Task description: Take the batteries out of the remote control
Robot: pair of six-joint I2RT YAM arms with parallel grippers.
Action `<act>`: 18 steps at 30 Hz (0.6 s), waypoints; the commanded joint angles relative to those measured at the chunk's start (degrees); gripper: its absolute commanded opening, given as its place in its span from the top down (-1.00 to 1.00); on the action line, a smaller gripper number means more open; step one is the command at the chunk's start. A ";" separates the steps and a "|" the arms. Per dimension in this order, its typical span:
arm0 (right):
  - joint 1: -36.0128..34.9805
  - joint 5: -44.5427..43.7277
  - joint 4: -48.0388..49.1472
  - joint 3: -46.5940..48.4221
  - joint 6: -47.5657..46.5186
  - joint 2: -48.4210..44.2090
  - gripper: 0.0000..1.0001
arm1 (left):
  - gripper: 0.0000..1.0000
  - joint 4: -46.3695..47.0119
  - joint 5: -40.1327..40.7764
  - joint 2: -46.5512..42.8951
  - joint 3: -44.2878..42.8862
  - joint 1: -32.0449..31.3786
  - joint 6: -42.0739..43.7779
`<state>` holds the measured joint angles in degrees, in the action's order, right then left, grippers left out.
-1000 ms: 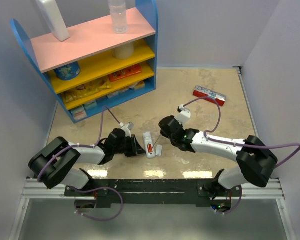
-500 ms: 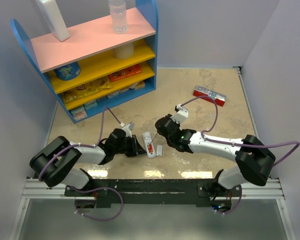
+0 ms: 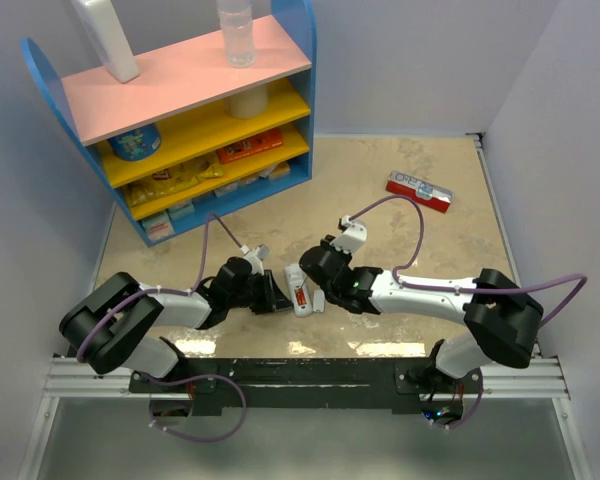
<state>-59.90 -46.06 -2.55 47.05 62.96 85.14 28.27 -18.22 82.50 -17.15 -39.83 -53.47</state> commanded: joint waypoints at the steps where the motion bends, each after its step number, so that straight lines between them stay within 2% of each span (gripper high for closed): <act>1: 0.05 -4.03 1.05 2.17 -0.47 -2.00 1.00 | 0.56 -2.17 1.43 0.47 0.45 -0.60 1.00; 9: -0.04 -6.58 0.96 1.82 -2.66 -4.72 1.00 | 0.56 -2.61 1.61 0.21 0.27 -0.60 1.18; 18: 0.13 -6.76 2.28 0.68 -3.54 -3.32 1.00 | 0.56 -3.22 1.52 0.21 -0.17 -0.60 1.35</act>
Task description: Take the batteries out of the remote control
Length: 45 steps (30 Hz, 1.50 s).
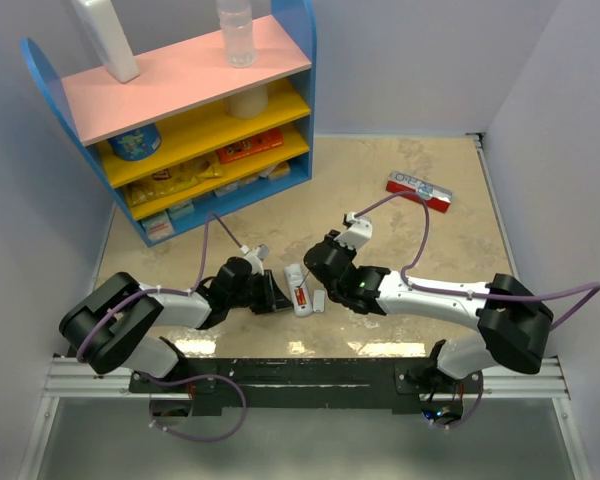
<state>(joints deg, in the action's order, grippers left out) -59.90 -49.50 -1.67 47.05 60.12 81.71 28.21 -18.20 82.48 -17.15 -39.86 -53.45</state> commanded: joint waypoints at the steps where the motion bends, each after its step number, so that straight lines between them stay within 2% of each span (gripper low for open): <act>1: 0.05 -3.33 1.41 0.50 -0.70 0.20 1.00 | 0.56 -3.16 1.50 0.14 -0.25 -0.57 1.42; 21: 0.05 -4.47 4.40 -1.52 -2.20 2.04 1.00 | 0.57 -3.16 1.50 0.84 -0.78 -0.57 1.24; 34: -1.89 -4.03 4.84 -2.22 0.52 4.94 1.00 | 0.57 -2.37 1.50 0.84 -0.78 -0.57 0.89; 45: -1.80 4.13 10.72 -8.37 6.06 3.11 1.00 | 0.57 -3.24 3.08 2.95 -2.36 -0.57 2.12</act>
<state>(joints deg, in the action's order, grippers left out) -61.39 -49.74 6.61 41.93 62.35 86.46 27.83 -18.22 83.00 -17.69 -39.88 -53.41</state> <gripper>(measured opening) 0.158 0.216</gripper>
